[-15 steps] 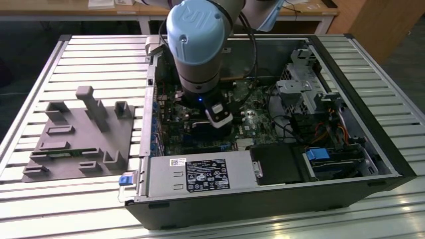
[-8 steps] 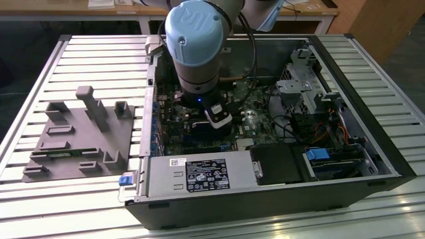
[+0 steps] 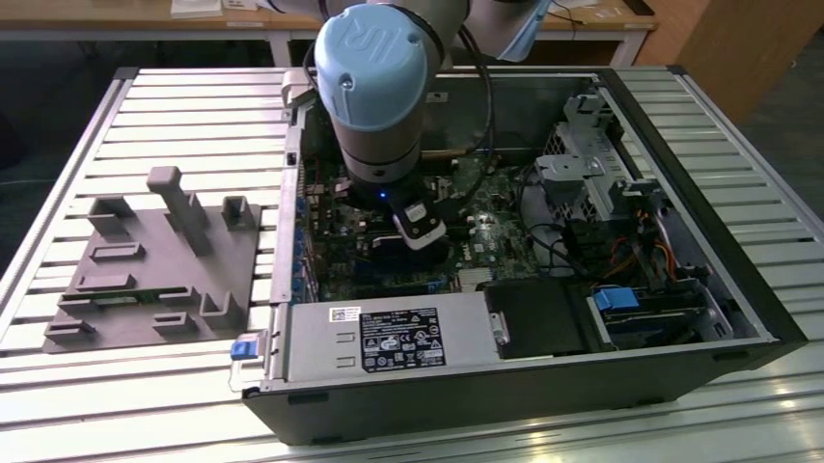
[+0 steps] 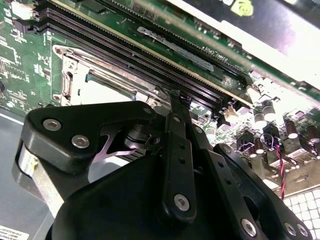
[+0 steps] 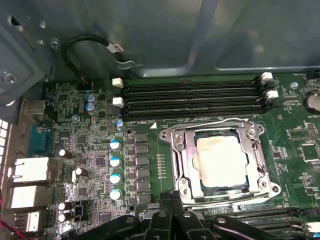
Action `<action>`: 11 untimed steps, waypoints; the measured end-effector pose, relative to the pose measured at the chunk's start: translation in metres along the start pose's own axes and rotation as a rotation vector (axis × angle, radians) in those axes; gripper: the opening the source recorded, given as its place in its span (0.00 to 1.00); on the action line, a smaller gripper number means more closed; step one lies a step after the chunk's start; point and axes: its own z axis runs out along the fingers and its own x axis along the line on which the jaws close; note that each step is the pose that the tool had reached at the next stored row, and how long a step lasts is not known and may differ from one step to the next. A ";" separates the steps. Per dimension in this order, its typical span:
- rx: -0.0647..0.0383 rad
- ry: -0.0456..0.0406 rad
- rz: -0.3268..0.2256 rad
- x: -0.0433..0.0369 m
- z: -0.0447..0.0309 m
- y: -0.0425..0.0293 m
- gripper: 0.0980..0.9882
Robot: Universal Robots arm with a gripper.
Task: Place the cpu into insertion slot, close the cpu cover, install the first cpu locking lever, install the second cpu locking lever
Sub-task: 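Install the second cpu locking lever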
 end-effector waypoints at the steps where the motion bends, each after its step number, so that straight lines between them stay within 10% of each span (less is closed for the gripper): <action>1: 0.000 -0.0001 0.000 0.0002 0.0003 0.0002 0.00; 11: 0.001 0.0000 0.000 0.0015 0.0026 0.0013 0.00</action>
